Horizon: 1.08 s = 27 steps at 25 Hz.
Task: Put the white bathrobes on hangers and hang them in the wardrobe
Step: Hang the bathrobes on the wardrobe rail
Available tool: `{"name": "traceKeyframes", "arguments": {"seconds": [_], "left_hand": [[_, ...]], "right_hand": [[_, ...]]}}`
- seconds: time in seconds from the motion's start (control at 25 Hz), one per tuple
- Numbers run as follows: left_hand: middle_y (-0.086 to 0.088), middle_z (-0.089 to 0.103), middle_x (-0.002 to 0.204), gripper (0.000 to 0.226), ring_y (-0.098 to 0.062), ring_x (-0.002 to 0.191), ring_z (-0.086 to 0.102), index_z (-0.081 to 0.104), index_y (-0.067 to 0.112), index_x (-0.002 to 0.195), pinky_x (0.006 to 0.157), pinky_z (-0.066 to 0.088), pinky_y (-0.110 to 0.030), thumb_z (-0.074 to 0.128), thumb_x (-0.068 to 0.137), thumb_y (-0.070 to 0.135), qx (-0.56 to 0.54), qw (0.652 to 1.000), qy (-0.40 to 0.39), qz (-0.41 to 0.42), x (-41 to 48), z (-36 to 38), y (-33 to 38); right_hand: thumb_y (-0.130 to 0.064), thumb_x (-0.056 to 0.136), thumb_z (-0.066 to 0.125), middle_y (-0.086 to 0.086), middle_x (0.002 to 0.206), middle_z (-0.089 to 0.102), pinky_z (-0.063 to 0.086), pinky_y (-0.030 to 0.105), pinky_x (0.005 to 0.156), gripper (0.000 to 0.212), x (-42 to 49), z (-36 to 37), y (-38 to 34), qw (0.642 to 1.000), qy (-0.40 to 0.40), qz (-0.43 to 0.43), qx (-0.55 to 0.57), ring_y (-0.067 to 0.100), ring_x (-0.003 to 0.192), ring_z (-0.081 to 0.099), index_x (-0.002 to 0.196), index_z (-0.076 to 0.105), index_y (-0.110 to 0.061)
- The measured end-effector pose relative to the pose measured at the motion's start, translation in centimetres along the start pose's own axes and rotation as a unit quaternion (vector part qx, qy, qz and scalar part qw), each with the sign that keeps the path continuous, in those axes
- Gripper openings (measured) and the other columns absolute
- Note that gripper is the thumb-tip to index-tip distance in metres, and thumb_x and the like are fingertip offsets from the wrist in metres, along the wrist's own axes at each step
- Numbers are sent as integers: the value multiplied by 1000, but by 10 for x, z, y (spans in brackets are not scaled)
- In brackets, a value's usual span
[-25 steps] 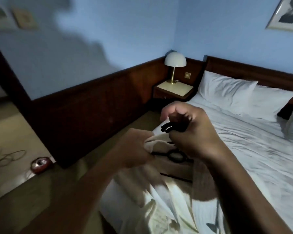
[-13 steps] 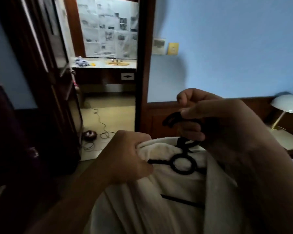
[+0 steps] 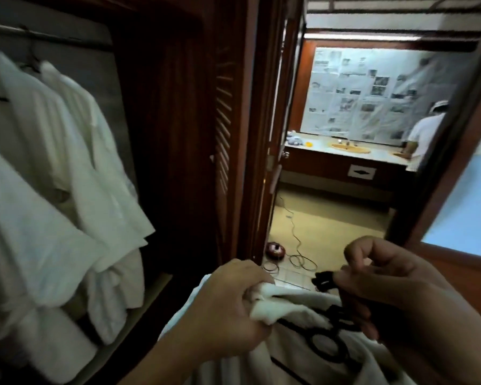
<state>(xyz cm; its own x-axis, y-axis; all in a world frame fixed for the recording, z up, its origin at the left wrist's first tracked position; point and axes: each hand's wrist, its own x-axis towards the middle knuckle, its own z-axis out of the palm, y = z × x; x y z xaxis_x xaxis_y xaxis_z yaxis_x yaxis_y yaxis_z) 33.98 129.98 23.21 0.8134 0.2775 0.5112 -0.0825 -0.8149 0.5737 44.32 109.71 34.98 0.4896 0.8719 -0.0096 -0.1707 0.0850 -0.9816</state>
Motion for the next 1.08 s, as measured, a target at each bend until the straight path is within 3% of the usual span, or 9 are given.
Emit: {"name": "traceKeyframes", "arguments": {"seconds": [0.2,0.32,0.44,0.56,0.64,0.68,0.8,0.92,1.08], "left_hand": [[21,41,148,73,-1,141,37,53,38,136,107,43,-25,80,68,43,86,993,54,-64,39,-36,-72],[16,17,167,104,-4,152,20,24,40,158,120,31,-35,80,70,51,141,983,-8,-122,95,-54,-117],[14,3,171,122,-6,154,15,4,36,162,122,32,-37,83,70,46,127,979,-46,-153,157,-79,-162],[11,37,159,121,-7,142,43,4,33,163,112,46,-35,85,72,29,72,981,-45,-172,206,-91,-212],[14,60,138,94,-4,121,61,33,43,154,100,55,-35,81,76,25,79,985,-41,-147,228,-88,-234],[15,67,123,69,0,109,65,51,46,137,92,58,-33,78,78,20,87,987,-48,-128,235,-84,-238],[13,66,93,28,0,88,64,62,31,94,77,54,-24,71,84,6,68,991,-34,-107,251,-68,-247],[12,62,83,28,-2,87,63,61,32,78,79,50,-21,66,83,5,27,994,-41,-100,264,-59,-263],[-4,59,87,51,-17,89,56,50,46,60,82,45,-23,66,82,2,45,993,-84,-67,289,-59,-292]], "right_hand": [[11,75,65,14,58,40,34,24,36,21,95,19,17,999,-1,-33,-23,24,46,36,68,58,-8],[14,83,58,14,57,42,36,26,38,32,165,18,23,997,-9,-67,-29,24,49,37,66,60,-12],[13,81,54,10,57,45,37,27,41,34,239,22,19,996,-14,-89,-21,22,51,41,65,62,-16],[-3,63,57,13,60,45,38,27,43,12,314,25,15,995,-50,-83,-7,20,52,44,66,62,-14],[-7,59,55,16,61,44,39,27,44,12,357,23,12,994,-98,-53,12,22,51,43,68,62,-10],[-8,59,55,16,62,44,39,27,45,12,370,22,12,992,-115,-46,7,23,51,43,69,62,-9],[-11,59,56,19,63,46,41,30,48,11,405,14,14,988,-146,-29,-27,26,53,46,67,63,-8],[-12,59,57,22,65,50,43,32,51,10,435,9,16,986,-163,-5,-38,30,55,50,65,65,-8],[-10,55,63,25,68,53,45,36,54,10,467,5,17,988,-155,15,-14,34,57,53,63,66,-7]]}}
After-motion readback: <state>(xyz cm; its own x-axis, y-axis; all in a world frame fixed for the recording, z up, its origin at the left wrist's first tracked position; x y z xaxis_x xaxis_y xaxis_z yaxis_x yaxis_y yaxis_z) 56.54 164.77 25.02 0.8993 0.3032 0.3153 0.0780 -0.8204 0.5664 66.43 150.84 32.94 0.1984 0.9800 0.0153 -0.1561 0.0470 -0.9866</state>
